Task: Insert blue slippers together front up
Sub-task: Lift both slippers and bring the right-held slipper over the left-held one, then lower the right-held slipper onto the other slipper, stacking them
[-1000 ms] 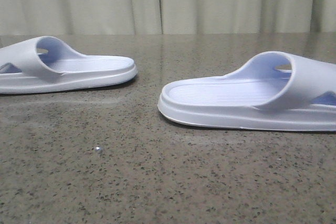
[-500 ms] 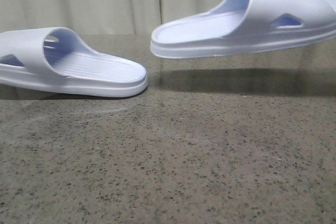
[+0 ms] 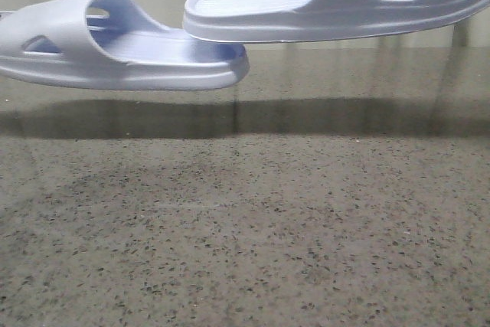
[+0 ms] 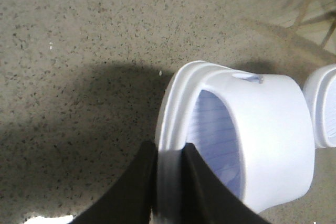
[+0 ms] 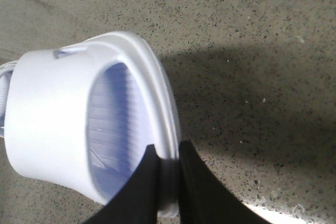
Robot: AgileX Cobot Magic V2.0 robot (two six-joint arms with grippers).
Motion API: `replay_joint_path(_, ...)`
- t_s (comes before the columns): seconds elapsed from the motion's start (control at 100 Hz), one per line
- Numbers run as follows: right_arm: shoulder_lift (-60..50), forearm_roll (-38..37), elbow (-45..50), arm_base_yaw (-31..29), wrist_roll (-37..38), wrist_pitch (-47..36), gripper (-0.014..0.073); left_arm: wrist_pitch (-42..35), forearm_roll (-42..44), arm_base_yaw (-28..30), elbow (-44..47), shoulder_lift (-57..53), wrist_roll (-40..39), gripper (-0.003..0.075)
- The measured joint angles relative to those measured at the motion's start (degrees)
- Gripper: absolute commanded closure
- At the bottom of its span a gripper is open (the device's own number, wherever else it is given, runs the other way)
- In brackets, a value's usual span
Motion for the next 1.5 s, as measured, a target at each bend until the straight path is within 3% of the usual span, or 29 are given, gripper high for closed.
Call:
replay_joint_path(0.49,5.6,4.3,0.0,0.4,-5.2,0.1,0.0684,0.0,-0.9,0.0,0.0,0.0,0.4,0.0704)
replay_joint_path(0.99,12.6,9.6,-0.1,10.7,-10.3,-7.0,0.0684,0.0,-1.8,0.0,0.0,0.0,1.0,0.0704)
replay_joint_path(1.5,23.5,18.9,-1.0,16.4,-19.0,-8.8,0.0684,-0.6,-2.5,0.1,0.0,0.0,1.1,0.0704)
